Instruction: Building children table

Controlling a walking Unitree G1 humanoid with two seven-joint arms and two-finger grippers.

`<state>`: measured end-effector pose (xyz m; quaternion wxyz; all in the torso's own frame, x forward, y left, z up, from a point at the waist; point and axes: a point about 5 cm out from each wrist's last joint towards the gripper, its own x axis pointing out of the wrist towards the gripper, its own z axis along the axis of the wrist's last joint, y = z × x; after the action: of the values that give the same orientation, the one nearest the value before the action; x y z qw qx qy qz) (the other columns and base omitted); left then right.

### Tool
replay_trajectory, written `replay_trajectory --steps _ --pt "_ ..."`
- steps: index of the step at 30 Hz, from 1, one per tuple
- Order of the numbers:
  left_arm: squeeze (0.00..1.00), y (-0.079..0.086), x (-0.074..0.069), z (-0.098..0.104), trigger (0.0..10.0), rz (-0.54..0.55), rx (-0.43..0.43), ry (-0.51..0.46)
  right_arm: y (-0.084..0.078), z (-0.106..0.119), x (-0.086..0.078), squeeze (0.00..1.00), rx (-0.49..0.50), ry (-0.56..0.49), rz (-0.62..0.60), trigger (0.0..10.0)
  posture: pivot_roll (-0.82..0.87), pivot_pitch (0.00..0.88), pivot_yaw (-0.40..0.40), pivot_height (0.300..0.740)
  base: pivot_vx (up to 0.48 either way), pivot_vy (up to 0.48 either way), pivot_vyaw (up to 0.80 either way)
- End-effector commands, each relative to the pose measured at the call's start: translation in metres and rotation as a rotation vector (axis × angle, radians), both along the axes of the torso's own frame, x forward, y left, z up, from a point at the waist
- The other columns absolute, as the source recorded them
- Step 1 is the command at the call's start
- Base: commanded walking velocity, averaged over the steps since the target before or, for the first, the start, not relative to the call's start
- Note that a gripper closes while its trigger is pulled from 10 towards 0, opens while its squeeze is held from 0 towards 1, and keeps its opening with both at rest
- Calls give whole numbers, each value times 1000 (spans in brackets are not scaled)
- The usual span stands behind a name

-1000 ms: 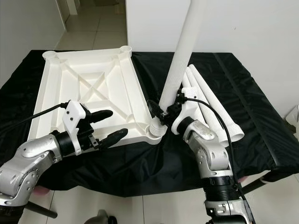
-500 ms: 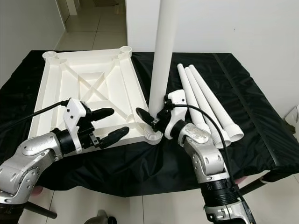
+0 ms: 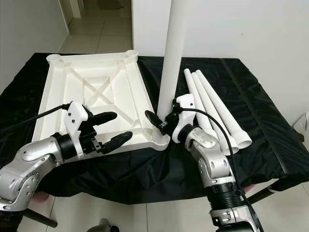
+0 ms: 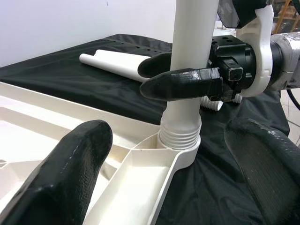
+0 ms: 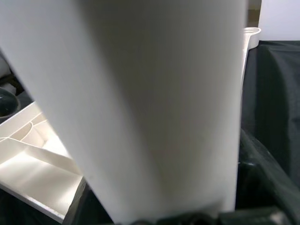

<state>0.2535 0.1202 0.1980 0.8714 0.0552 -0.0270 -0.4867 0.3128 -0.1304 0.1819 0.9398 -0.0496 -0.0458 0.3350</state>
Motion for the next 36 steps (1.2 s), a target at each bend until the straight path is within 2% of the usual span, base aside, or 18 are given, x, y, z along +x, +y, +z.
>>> replay_trajectory --steps 1,5,8,15,21,26,36 --pt "0 -1 -2 -3 10000 -35 8 7 -11 -17 0 0 -52 64 -39 10000 -9 26 -11 740 0 0 0" --pt "0 -1 -1 -3 10000 -39 10 8 -7 -19 -4 0 -72 58 2 10000 -12 25 -12 740 0 0 0" --pt "0 0 -1 -3 10000 -36 15 7 -2 -22 -14 0 -92 53 78 10000 -13 30 -12 740 0 0 0" --pt "0 0 -2 -3 10000 -35 14 9 0 -24 -19 0 -96 40 114 10000 -11 35 -12 740 0 0 0" --pt "0 1 -3 -3 10000 -35 16 12 -8 -29 -9 0 -54 106 -2 10000 -10 40 -11 740 0 0 0" --pt "0 3 -4 -2 10000 -34 18 13 -19 -36 2 0 -1 212 -128 10000 -6 45 -8 740 0 0 0" --pt "0 4 -5 -2 10000 -33 23 16 -24 -44 5 0 43 272 -181 10000 -1 57 -1 740 0 0 0"
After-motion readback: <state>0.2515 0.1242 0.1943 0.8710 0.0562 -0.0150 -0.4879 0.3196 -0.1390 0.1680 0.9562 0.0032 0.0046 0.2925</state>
